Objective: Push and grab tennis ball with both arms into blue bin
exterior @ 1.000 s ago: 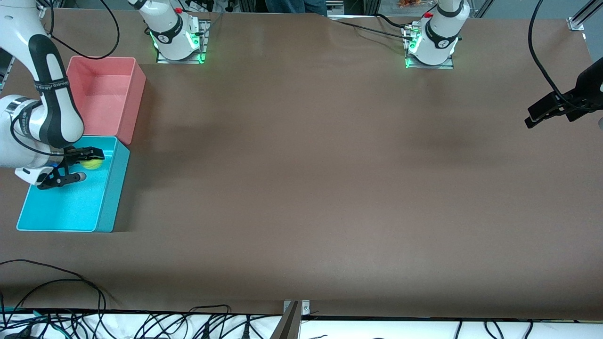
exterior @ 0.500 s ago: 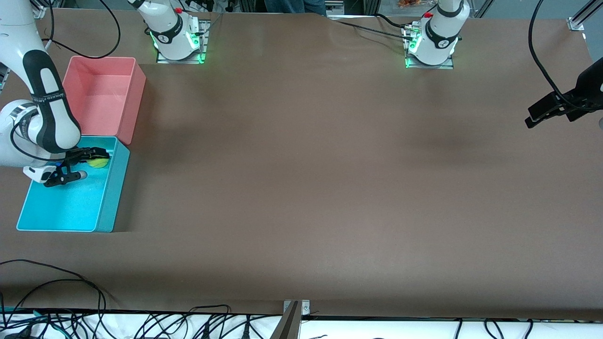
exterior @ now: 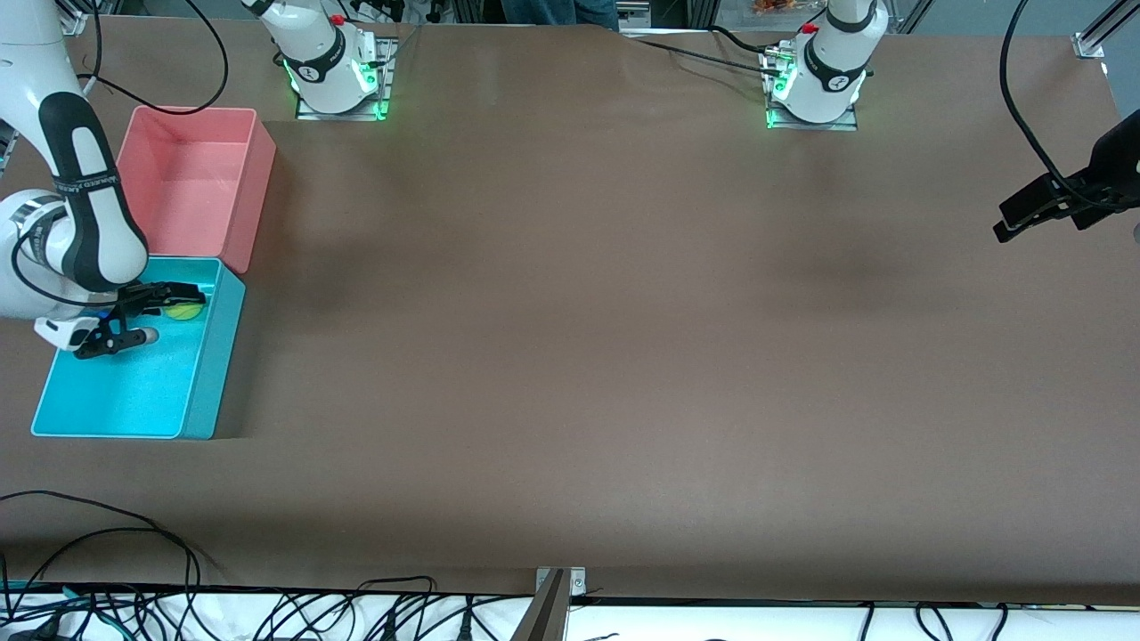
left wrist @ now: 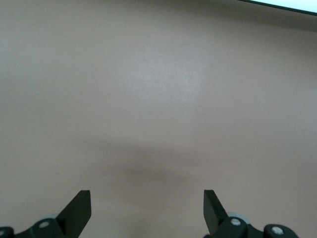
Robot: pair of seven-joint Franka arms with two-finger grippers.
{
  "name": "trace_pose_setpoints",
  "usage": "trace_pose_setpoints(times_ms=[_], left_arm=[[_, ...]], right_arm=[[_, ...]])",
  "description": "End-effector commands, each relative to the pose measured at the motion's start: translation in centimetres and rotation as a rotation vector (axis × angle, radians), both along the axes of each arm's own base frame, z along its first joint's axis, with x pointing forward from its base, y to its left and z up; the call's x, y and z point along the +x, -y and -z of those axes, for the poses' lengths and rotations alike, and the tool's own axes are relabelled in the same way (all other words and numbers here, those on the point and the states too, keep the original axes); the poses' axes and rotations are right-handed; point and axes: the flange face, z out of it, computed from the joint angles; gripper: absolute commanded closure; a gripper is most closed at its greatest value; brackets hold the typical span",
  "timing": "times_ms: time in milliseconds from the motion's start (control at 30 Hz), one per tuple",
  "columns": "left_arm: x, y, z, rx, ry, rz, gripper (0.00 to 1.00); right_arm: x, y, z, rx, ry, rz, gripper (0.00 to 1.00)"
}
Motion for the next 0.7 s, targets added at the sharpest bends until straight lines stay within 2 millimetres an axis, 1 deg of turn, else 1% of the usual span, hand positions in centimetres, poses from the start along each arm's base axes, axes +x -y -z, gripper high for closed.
trace_pose_setpoints(times_ms=[0, 100, 200, 267, 500, 600, 667], left_arm=[[-0.3, -0.3, -0.7, -0.016, 0.014, 0.009, 0.00], [-0.3, -0.6, -0.7, -0.016, 0.014, 0.006, 0.00], [-0.3, -0.6, -0.7, -0.016, 0.014, 0.004, 0.00], [-0.3, -0.6, -0.7, -0.018, 0.014, 0.004, 0.00], [-0.3, -0.8, -0.7, -0.018, 0.015, 0.001, 0.00], [-0.3, -0.8, -0.8, -0.018, 0.017, 0.001, 0.00], [-0.3, -0.8, -0.8, -0.018, 0.017, 0.000, 0.00]], right_arm=[[1.3, -0.3, -3.7, 0.022, 0.019, -0.017, 0.00], [2.2, -0.6, -5.9, 0.028, 0.013, -0.024, 0.00], [3.7, -1.9, -8.7, 0.027, 0.010, -0.054, 0.00], [4.5, -2.5, -10.3, 0.028, 0.000, -0.066, 0.00], [6.7, -4.6, -16.5, -0.003, -0.035, -0.117, 0.00], [7.1, -5.5, -18.0, -0.023, -0.054, -0.109, 0.00], [7.3, -6.6, -19.1, -0.032, -0.060, -0.110, 0.00]])
